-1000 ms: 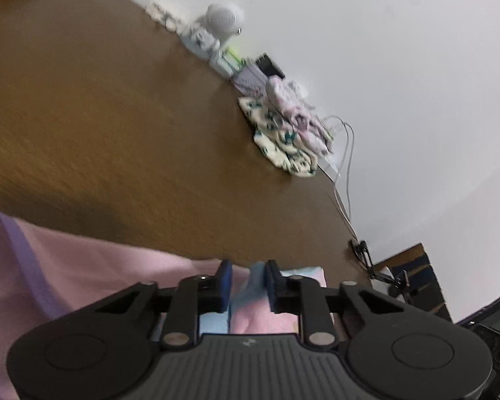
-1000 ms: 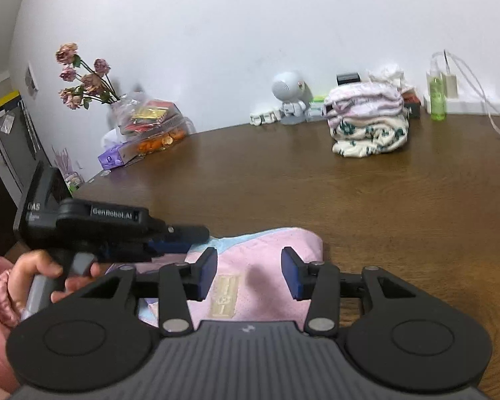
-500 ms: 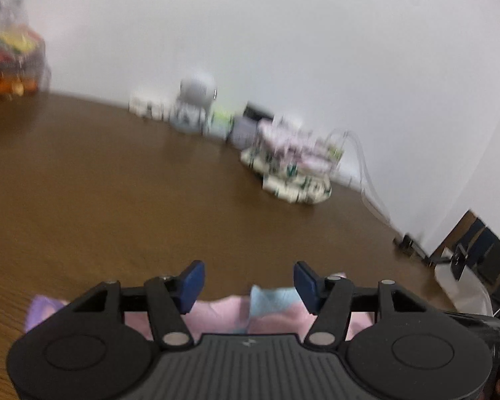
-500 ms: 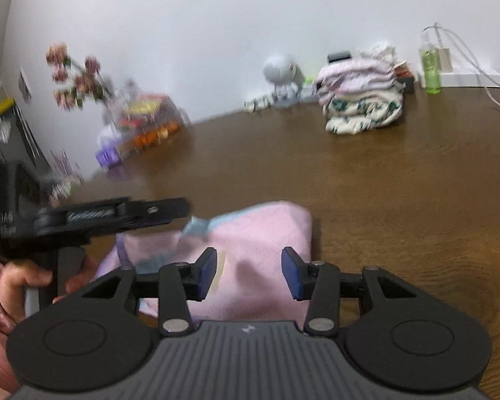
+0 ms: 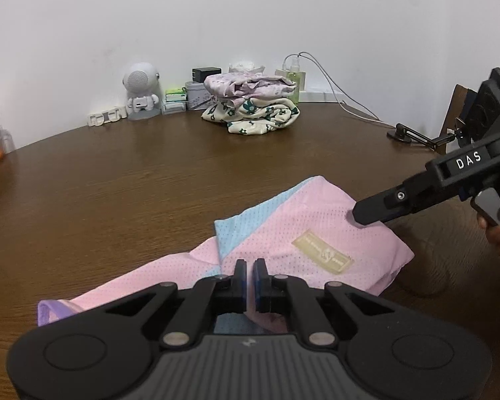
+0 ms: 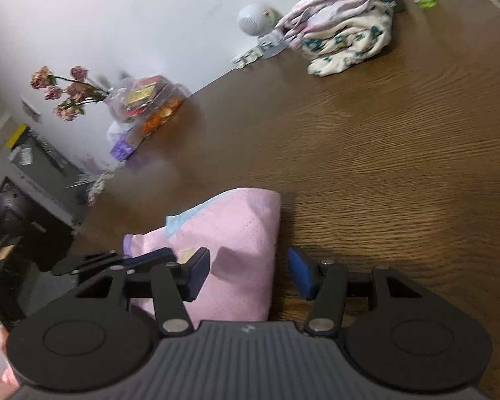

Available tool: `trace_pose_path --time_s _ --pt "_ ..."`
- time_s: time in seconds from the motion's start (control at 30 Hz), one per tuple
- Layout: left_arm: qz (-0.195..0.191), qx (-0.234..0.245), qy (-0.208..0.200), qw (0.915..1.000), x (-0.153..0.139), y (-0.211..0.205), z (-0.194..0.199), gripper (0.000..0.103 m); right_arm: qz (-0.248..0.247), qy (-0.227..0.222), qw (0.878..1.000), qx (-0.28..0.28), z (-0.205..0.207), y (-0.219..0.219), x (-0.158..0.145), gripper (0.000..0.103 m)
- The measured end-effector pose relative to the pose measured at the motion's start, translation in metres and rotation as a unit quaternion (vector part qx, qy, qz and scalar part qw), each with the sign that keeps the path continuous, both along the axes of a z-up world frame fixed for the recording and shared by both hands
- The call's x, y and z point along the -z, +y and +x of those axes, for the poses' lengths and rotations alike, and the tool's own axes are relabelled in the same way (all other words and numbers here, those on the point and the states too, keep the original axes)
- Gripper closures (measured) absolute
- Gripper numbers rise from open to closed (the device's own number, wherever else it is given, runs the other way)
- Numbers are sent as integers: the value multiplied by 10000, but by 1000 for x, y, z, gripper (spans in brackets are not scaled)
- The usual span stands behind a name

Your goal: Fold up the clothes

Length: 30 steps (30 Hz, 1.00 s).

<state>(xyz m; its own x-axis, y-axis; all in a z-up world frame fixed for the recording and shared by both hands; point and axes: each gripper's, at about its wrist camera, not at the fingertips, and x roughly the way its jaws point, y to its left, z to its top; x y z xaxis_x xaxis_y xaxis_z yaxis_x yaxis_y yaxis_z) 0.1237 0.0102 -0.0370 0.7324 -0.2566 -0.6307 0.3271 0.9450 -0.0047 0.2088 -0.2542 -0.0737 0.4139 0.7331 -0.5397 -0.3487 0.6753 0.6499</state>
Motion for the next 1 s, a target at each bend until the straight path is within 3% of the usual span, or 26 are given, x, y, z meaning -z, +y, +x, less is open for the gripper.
trace_pose_path --time_s 0.27,0.33,0.57,0.67,0.73,0.8,0.87,1.0 --pt "-15 70 43 10000 1 5 0 98 793 639 9948 17 12 -3 24 80" --pt "-23 92 71 9999 1 1 3 98 952 792 9923 91 11 -6 28 93" --pt "-297 343 259 9986 2 -37 18 98 724 350 9965 219 -7 -22 -16 95" --pt "-895 542 482 9933 6 -59 38 91 -22 135 9992 369 -12 -25 -56 95" --pt "-1504 598 830 9833 8 -62 53 73 -634 -34 9969 464 -16 -23 -84 95" --pt "-1999 602 868 9741 3 -46 52 70 -1406 -272 9884 507 -19 -13 -110 95" --pt "-2023 584 667 9753 -6 -26 43 67 -1987 -421 9781 454 -20 -1 -126 95" --pt "-1708 343 407 9839 -14 17 30 69 -3071 -673 9489 262 -19 29 -148 95"
